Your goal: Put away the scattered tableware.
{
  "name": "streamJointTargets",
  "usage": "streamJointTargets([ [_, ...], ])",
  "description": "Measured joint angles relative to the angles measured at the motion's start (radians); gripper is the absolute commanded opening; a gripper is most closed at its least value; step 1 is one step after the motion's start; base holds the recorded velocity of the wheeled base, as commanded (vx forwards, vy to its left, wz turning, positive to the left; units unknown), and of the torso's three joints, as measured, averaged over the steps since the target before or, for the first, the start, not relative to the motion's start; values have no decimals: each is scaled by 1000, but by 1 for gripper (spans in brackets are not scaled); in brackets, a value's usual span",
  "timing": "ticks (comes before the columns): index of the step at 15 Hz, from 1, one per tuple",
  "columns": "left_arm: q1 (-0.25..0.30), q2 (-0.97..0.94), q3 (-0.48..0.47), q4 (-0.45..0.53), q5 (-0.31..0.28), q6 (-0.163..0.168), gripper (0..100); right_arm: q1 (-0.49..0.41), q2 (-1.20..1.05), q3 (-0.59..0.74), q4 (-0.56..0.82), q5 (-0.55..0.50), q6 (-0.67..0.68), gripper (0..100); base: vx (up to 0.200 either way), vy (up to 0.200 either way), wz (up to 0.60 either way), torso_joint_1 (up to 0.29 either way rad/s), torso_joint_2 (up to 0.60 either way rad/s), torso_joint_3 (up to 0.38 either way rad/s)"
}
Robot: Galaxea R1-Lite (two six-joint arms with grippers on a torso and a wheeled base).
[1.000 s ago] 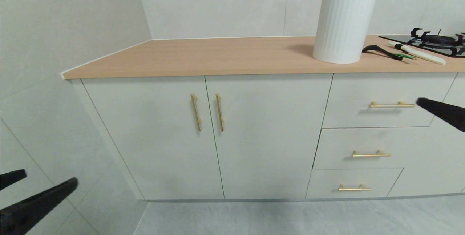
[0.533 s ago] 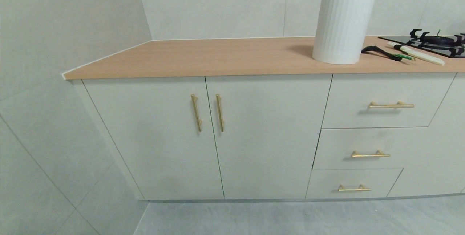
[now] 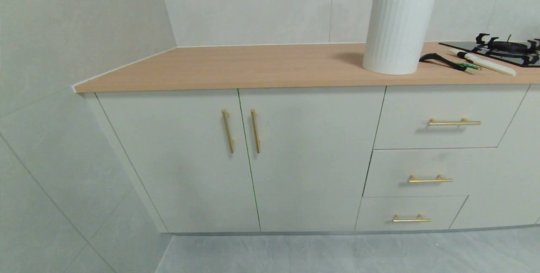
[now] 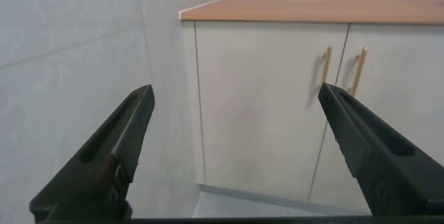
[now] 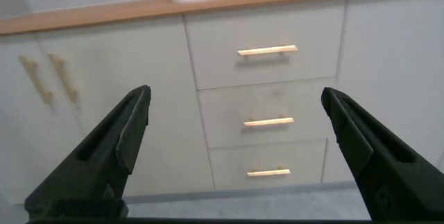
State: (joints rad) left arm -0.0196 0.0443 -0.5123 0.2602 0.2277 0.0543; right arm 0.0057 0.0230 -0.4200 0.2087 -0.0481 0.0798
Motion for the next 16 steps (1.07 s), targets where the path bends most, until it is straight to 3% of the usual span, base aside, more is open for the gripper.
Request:
streamJointTargets([
  [3,17,-34,127,-13,7,-2,100,-7,-19,165,-61,-19,-2,100,0,0,0,0,0,0],
  [6,19,-43,253,-112,6,-11,100,-7,-23,371,-282,-21,-64,100,0,0,0,0,0,0],
  [10,20,-44,457,-332,-17,-11,100,-7,-25,414,-206,-21,-84,100,0,0,0,0,0,0],
  [13,20,-44,505,-301,-56,-16,100,-7,-25,418,-205,-11,-84,100,0,0,0,0,0,0],
  [15,20,-44,510,-293,-105,-68,100,-7,-25,420,-203,-8,-82,100,0,0,0,0,0,0],
  [16,20,-44,511,-285,-127,-73,100,-7,-25,420,-203,-8,-82,100,0,0,0,0,0,0],
])
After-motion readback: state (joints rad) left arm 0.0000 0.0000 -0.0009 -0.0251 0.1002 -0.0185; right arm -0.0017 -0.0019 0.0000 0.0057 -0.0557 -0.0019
